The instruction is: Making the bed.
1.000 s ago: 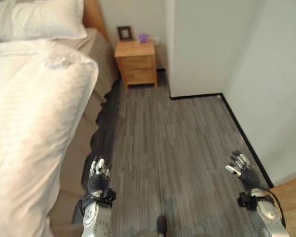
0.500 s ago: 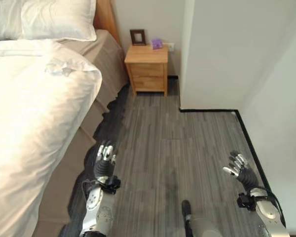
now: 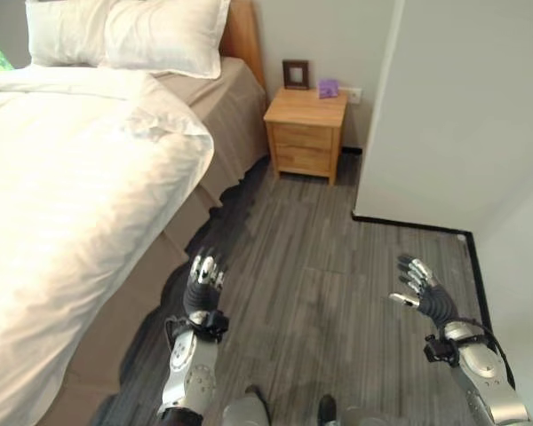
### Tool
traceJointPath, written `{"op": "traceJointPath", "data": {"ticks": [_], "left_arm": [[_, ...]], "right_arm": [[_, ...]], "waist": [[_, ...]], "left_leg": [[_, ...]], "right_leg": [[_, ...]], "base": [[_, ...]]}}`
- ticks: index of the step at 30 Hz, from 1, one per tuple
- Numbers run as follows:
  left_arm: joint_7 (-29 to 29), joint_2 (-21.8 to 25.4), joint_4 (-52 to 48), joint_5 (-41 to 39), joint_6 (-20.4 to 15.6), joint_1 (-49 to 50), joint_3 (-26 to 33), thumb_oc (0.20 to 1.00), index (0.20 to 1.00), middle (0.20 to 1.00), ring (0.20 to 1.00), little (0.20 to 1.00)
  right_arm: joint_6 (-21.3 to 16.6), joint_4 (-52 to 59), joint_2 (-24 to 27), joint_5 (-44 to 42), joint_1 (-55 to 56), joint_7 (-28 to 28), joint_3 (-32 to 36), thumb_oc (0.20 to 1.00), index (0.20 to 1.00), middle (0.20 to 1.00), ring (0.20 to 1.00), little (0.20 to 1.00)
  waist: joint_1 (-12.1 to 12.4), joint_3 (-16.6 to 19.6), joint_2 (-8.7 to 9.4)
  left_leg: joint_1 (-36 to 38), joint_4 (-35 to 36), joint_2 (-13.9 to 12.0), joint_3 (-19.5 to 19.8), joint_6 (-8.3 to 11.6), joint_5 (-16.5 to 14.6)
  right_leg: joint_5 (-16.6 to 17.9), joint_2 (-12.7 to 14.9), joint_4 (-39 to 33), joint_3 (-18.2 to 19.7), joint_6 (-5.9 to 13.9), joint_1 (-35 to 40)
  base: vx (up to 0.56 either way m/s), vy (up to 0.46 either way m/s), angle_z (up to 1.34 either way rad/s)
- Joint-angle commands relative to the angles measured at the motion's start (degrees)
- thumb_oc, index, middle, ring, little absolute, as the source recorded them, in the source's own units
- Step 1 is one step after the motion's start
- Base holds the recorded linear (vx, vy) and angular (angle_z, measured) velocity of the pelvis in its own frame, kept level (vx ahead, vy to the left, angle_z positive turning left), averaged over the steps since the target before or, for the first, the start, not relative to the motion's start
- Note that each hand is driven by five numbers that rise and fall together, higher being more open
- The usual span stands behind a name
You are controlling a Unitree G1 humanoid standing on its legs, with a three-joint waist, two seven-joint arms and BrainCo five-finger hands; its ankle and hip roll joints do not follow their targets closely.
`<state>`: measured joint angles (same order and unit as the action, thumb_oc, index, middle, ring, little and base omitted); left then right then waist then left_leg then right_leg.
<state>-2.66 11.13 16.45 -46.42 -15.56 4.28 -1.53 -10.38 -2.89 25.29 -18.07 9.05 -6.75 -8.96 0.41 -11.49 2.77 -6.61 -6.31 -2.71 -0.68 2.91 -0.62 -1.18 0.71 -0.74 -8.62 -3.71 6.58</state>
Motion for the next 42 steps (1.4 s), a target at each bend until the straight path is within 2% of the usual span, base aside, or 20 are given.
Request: {"op": "traceJointPath", "data": {"ticks": [1, 4, 5, 6, 7, 8, 9, 11, 13, 15, 16, 19, 20, 25, 28, 37, 39, 40, 41, 42], "left_arm": [[-1.38, 2.71, -4.1, 1.58, -1.36, 1.75, 2.92, 1.0, 1.0, 1.0, 1.0, 1.0], [-1.44, 3.08, -3.8, 2.48, -1.0, 2.2, 3.03, 1.0, 1.0, 1.0, 1.0, 1.0], [-1.21, 3.36, -4.06, 3.8, -0.59, 1.97, 2.59, 1.0, 1.0, 1.0, 1.0, 1.0], [-1.2, 3.36, -4.06, 3.82, -0.59, 1.96, 2.57, 1.0, 1.0, 1.0, 1.0, 1.0], [-0.25, 4.51, -4.49, 4.52, -0.68, 0.67, 2.58, 1.0, 1.0, 1.0, 1.0, 1.0], [-0.25, 4.51, -4.47, 4.52, -0.68, 0.62, 2.59, 1.0, 1.0, 1.0, 1.0, 1.0], [-0.42, 5.49, -5.66, 5.66, -0.65, 0.21, 2.37, 1.0, 1.0, 1.0, 1.0, 1.0], [-0.65, 6.03, -6.22, 6.53, -0.71, 0.07, 2.04, 1.0, 1.0, 1.0, 1.0, 1.0], [-1.25, 6.32, -6.56, 6.58, -0.75, -0.83, 1.29, 1.0, 1.0, 1.0, 1.0, 1.0], [-1.33, 6.52, -6.3, 6.64, -1.07, -2.25, -0.06, 1.0, 1.0, 1.0, 1.0, 1.0], [-1.15, 6.11, -5.77, 7.61, -1.05, -2.76, -1.21, 1.0, 1.0, 1.0, 1.0, 1.0], [-0.59, 5.39, -4.07, 7.58, -1.18, -3.18, -2.03, 1.0, 1.0, 1.0, 1.0, 1.0], [1.31, 4.02, -4.49, 4.5, 4.75, 0.02, -2.95, 1.0, 1.0, 1.0, 1.0, 1.0], [2.27, 4.34, -5.72, 3.53, 3.07, -0.99, -1.99, 1.0, 1.0, 1.0, 1.0, 1.0], [2.53, 5.84, -5.64, 5.55, 3.03, -0.25, 0.06, 1.0, 1.0, 1.0, 1.0, 1.0], [3.75, 5.11, -4.25, 4.86, 3.79, 2.51, 1.89, 1.0, 1.0, 1.0, 1.0, 1.0], [3.66, 4.6, -3.93, 4.33, 3.75, 2.45, 1.71, 1.0, 1.0, 1.0, 1.0, 1.0], [3.66, 4.6, -3.93, 4.33, 3.74, 2.44, 1.71, 1.0, 1.0, 1.0, 1.0, 1.0], [3.58, 4.55, -3.68, 4.63, 3.78, 2.42, 1.53, 1.0, 1.0, 1.0, 1.0, 1.0], [3.35, 4.9, -3.5, 5.43, 3.66, 2.15, 1.25, 1.0, 1.0, 1.0, 1.0, 1.0]], "right_arm": [[-1.86, 3.11, -0.05, -1.28, -0.6, -2.42, -1.01, 1.0, 1.0, 1.0, 1.0, 1.0], [-1.66, 3.51, -0.84, -1.5, 0.09, -2.85, -0.79, 1.0, 1.0, 1.0, 1.0, 1.0], [-1.58, 3.44, -1.66, -1.11, 1.01, -2.43, -0.1, 1.0, 1.0, 1.0, 1.0, 1.0], [-1.56, 3.48, -1.66, -1.1, 1.04, -2.43, -0.08, 1.0, 1.0, 1.0, 1.0, 1.0], [-1.69, 3.82, -2.46, -0.76, 0.97, -1.56, 0.55, 1.0, 1.0, 1.0, 1.0, 1.0], [-1.66, 3.85, -2.46, -0.76, 0.95, -1.55, 0.56, 1.0, 1.0, 1.0, 1.0, 1.0], [-1.61, 4.03, -3.84, -1.69, 1.59, -1.46, 1.02, 1.0, 1.0, 1.0, 1.0, 1.0], [-1.38, 3.91, -4.25, -1.34, 2.1, -1.32, 1.23, 1.0, 1.0, 1.0, 1.0, 1.0], [-1.21, 4.05, -4.36, -1.09, 2.71, -1.54, 1.77, 1.0, 1.0, 1.0, 1.0, 1.0], [-1.31, 4.37, -4.11, -1.45, 3.48, -1.66, 2.24, 1.0, 1.0, 1.0, 1.0, 1.0], [-1.44, 4.66, -4.25, -1.64, 3.81, -1.44, 2.27, 1.0, 1.0, 1.0, 1.0, 1.0], [-1.62, 4.69, -4.1, -1.83, 3.68, -1.25, 2.05, 1.0, 1.0, 1.0, 1.0, 1.0], [-0.17, -3.2, -9.29, -25.26, 4.66, 5.96, 9.26, 1.0, 1.0, 1.0, 1.0, 1.0], [-1.64, -4.98, -10.09, -23.65, 4.09, 6.22, 10.19, 1.0, 1.0, 1.0, 1.0, 1.0], [-0.19, -4.69, -7.94, -20.21, 2.13, 5.29, 8.35, 1.0, 1.0, 1.0, 1.0, 1.0], [-0.46, -4.32, -8.43, -18.76, -0.63, 5.62, 7.38, 1.0, 1.0, 1.0, 1.0, 1.0], [-0.4, -4.25, -8.8, -18.62, -1.0, 4.7, 6.65, 1.0, 1.0, 1.0, 1.0, 1.0], [-0.41, -4.26, -8.79, -18.62, -1.02, 4.68, 6.66, 1.0, 1.0, 1.0, 1.0, 1.0], [-0.64, -4.04, -8.93, -17.9, -0.83, 3.98, 6.48, 1.0, 1.0, 1.0, 1.0, 1.0], [-1.28, -3.75, -9.05, -17.0, -0.68, 3.81, 6.26, 1.0, 1.0, 1.0, 1.0, 1.0]], "waist": [[2.41, 2.42, -0.13], [2.44, 3.76, -0.13], [1.62, 3.98, -0.49], [1.78, 3.98, -0.45], [0.01, 1.98, -1.08], [0.22, 1.99, -1.03], [-1.04, 0.72, -2.1], [-1.54, 0.7, -2.26], [-2.69, 1.09, -2.21], [-4.23, 1.57, -1.46], [-4.62, 1.87, -0.92], [-4.38, 2.36, -0.36], [-3.56, 3.7, 0.92], [-5.14, 4.91, -0.49], [-3.94, 4.69, -0.4], [-1.59, 3.66, -0.33], [-1.17, 2.51, -0.93], [-1.15, 2.54, -0.87], [-1.15, 2.29, -1.0], [-1.44, 1.25, -1.83]], "left_leg": [[-0.18, 0.04, 3.65, 2.28, 1.26, 9.35], [2.16, 2.68, 3.46, 1.3, -0.42, 6.65], [4.6, 4.8, 3.68, 0.93, -2.37, 5.28], [4.66, 4.89, 3.71, 0.76, -2.41, 5.3], [7.28, 5.83, 3.06, -1.07, -3.85, 4.47], [7.25, 5.86, 3.09, -1.29, -3.87, 4.47], [9.07, 6.98, 2.05, -1.85, -4.06, 4.24], [9.98, 7.49, 2.06, -1.65, -4.03, 3.87], [11.31, 8.51, 2.5, -1.11, -3.79, 3.45], [12.2, 9.06, 3.7, -0.07, -3.8, 2.68], [12.81, 9.24, 3.95, 0.52, -3.84, 2.72], [13.27, 9.47, 3.88, 0.47, -3.78, 2.55], [10.58, 3.27, -1.02, -7.47, -0.44, 0.18], [12.66, 8.69, 0.66, -7.01, -1.45, 0.81], [12.91, 8.52, 1.23, -6.54, -2.04, 0.57], [12.31, 6.48, 2.41, -4.8, -3.52, -1.1], [12.53, 5.84, 3.35, -3.62, -4.79, -1.85], [12.45, 5.79, 3.43, -3.64, -4.82, -1.87], [12.78, 5.74, 3.78, -2.96, -5.36, -2.16], [13.74, 5.75, 4.15, -2.16, -6.45, -2.44]], "right_leg": [[-2.41, 2.38, 2.17, 4.63, 7.97, 4.53], [-3.49, 2.74, 2.36, 5.81, 8.55, 4.6], [-2.3, 3.32, 8.71, 6.34, 10.19, 2.11], [-2.51, 3.39, 9.1, 6.52, 10.23, 1.89], [2.99, 3.77, 21.01, 8.82, 13.5, -5.26], [2.86, 3.79, 21.38, 9.08, 13.53, -5.58], [3.62, 3.86, 25.74, 9.21, 13.89, -10.33], [2.99, 4.11, 24.03, 9.22, 13.34, -11.53], [2.55, 4.05, 17.77, 9.29, 12.59, -11.08], [2.99, 2.23, 8.96, 13.46, 12.26, -10.58], [3.79, 1.32, 8.84, 16.36, 12.77, -9.93], [3.76, 1.41, 7.41, 16.6, 12.36, -8.68], [1.89, 3.5, 1.57, 4.98, 9.61, -3.43], [2.44, 3.73, 1.15, 4.76, 10.08, -3.77], [2.58, 4.49, 1.69, 4.54, 10.33, -3.69], [1.99, 6.81, 4.09, 3.16, 11.41, -3.15], [2.61, 8.1, 13.21, 3.21, 12.66, -6.14], [2.46, 8.2, 13.51, 3.27, 12.7, -6.35], [4.59, 8.67, 17.77, 3.93, 13.13, -7.72], [9.75, 9.99, 27.31, 4.75, 13.35, -11.46]], "base": [[0.35, 0.097, -0.71], [0.21, 0.136, -0.55], [0.11, 0.143, -0.46], [0.12, 0.261, -0.6], [0.01, 0.122, -0.42], [0.02, 0.223, -0.52], [0.01, 0.102, -0.5], [0.08, 0.083, -0.52], [0.15, 0.031, -0.06], [0.16, -0.001, 0.12], [0.1, -0.013, 0.16], [0.07, -0.039, 0.41], [0.08, -0.032, 0.15], [-0.04, 0.091, 0.05], [-0.02, 0.079, 0.01], [0.02, 0.094, 0.1], [0.03, 0.164, 0.1], [0.04, 0.124, 0.24], [0.09, 0.186, 0.26], [0.13, 0.243, 0.27]]}}
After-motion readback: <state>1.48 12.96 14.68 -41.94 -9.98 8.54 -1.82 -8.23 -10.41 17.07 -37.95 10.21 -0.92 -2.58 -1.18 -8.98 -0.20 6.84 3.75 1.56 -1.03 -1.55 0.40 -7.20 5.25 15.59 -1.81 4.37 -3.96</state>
